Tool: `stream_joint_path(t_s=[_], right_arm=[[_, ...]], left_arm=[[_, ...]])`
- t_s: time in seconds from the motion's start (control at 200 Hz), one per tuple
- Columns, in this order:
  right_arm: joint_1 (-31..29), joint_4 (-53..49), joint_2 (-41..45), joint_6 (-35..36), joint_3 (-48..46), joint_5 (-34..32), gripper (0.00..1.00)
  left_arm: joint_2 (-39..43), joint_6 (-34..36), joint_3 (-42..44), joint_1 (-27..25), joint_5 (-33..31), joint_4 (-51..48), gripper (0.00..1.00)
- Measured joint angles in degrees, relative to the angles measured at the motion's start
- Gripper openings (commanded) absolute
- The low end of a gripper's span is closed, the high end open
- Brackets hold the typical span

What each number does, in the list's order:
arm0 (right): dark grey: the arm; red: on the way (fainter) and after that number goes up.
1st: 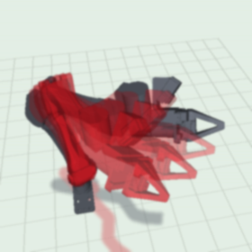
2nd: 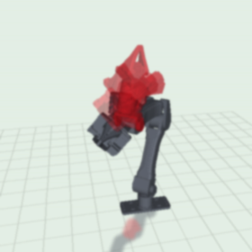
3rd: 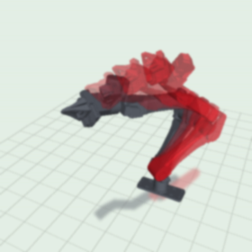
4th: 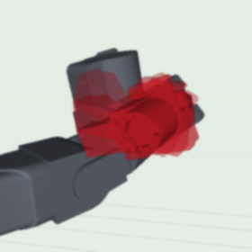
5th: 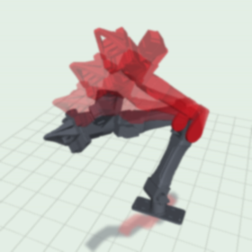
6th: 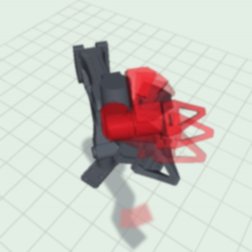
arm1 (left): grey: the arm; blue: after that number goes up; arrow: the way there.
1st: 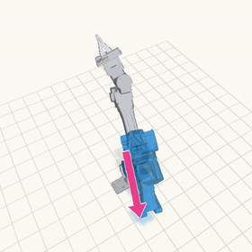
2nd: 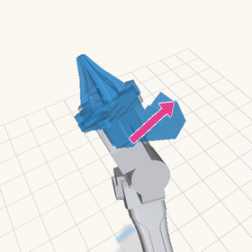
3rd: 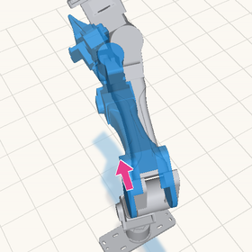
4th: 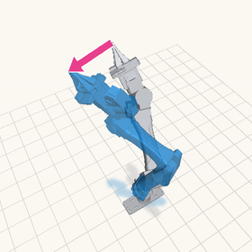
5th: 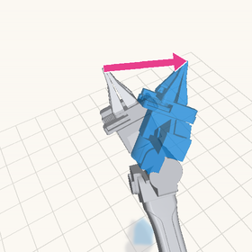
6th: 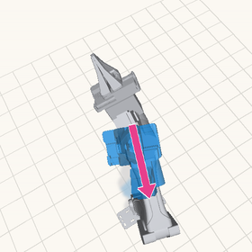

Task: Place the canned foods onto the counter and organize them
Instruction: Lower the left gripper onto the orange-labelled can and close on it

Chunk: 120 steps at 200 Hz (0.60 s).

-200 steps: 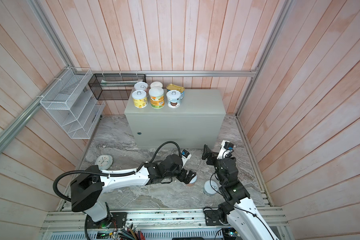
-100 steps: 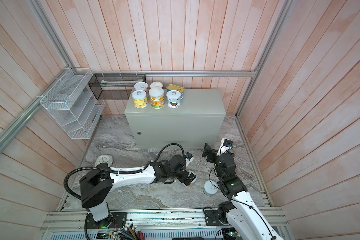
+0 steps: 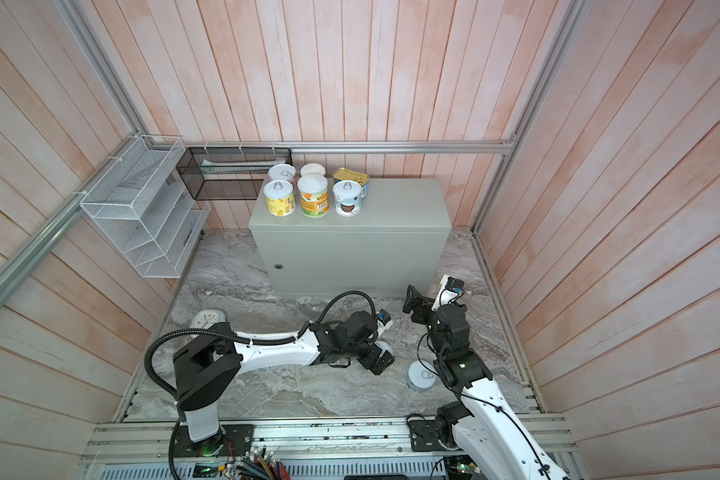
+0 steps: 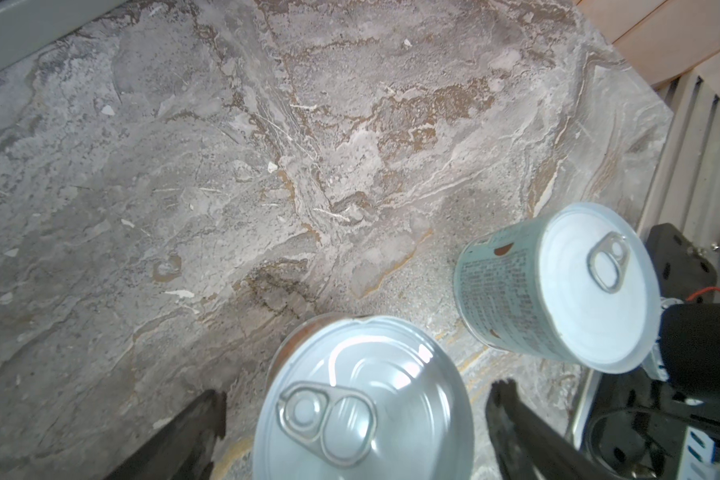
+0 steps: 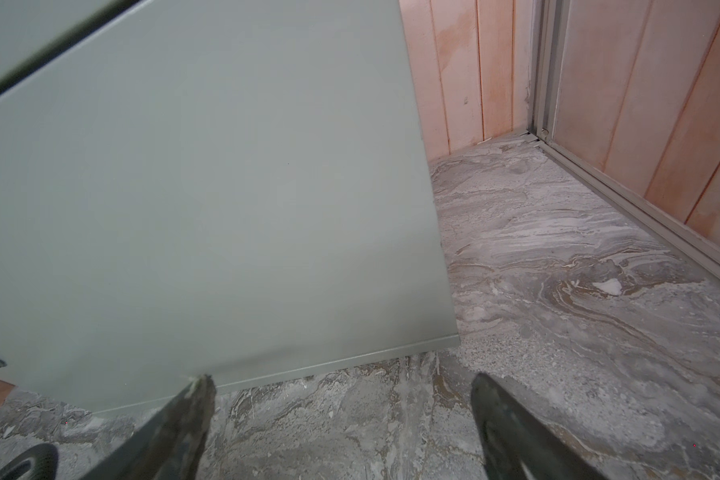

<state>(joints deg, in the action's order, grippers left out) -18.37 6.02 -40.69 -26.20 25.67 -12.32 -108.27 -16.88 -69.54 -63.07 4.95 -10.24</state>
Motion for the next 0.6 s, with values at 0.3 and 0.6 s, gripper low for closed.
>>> stream_joint_path(t_s=[0.3,0.6], right_arm=[[0.1,0.0,0.7,0.0,0.0,0.0,0.97],[0.1,-0.2,2.8,0.0,0.0,0.0,0.97]], left_arm=[[-1.6,0.8,-1.9,-0.3,-2.8,-2.1,1.00],[-3.0,-0.5,-2.5,-0.4,-4.4,-2.5,0.87]])
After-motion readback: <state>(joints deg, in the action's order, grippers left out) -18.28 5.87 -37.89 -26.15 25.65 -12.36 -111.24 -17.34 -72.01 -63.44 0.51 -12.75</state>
